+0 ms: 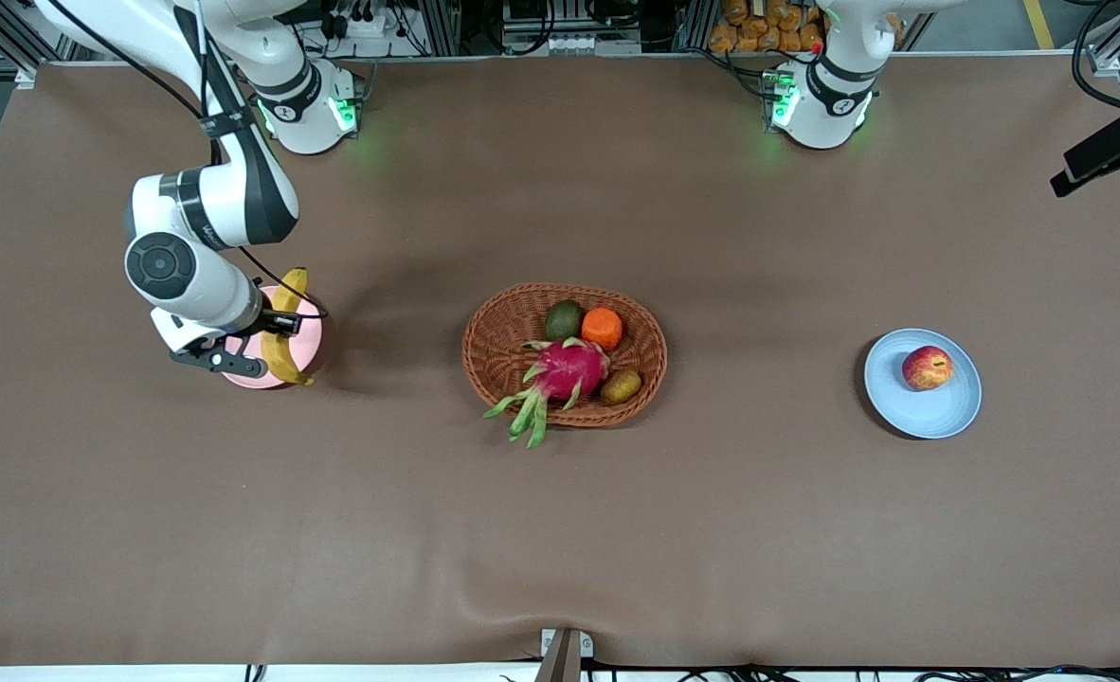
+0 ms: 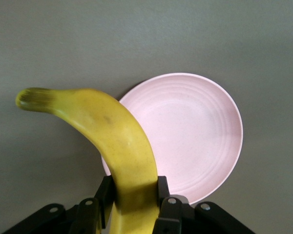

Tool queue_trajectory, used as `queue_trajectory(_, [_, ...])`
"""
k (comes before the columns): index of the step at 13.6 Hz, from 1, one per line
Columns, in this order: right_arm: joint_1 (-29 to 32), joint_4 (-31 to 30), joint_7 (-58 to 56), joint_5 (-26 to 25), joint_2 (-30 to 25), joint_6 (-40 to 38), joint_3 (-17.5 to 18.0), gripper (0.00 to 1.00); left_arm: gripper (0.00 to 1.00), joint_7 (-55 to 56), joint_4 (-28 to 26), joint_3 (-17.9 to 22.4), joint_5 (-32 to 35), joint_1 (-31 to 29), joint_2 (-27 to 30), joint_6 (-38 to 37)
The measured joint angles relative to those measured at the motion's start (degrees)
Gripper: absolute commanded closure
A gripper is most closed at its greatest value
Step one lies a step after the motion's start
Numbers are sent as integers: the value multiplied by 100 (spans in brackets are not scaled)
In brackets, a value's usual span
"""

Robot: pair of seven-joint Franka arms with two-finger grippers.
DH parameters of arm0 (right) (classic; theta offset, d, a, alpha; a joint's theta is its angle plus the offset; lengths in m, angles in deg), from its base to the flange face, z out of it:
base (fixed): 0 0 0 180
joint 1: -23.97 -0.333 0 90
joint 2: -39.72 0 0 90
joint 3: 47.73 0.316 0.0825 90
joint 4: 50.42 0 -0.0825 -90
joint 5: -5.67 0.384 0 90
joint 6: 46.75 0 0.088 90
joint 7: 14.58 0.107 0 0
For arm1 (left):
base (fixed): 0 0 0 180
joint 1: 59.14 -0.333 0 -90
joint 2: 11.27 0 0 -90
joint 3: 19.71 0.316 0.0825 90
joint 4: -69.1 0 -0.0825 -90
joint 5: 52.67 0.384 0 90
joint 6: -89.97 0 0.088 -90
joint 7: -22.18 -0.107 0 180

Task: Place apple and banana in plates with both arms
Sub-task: 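Lift the yellow banana with the right gripper and carry it over the pink plate, then lower the banana onto the pink plate and open the right gripper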

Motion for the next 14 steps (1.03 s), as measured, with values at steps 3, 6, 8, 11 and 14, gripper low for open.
queue_trajectory(3, [192,-488,-21,-80,-2,663,2,100,0,-42,-22,-9,0,0,-78,70])
queue_trajectory(6, [385,-724,-21,-200,-2,965,3,100,0,-50,-21,-14,0,0,-98,74])
queue_trajectory(8, [499,-820,-29,-209,0,1117,3,58,0,-51,-22,-14,0,0,-113,74])
queue_trajectory(11, [545,-864,-30,-211,10,1189,5,0,0,-55,-22,-24,0,2,-157,74])
queue_trajectory(14, [545,-835,-30,-212,-6,1132,26,0,0,-88,-22,-24,1,1,-164,74])
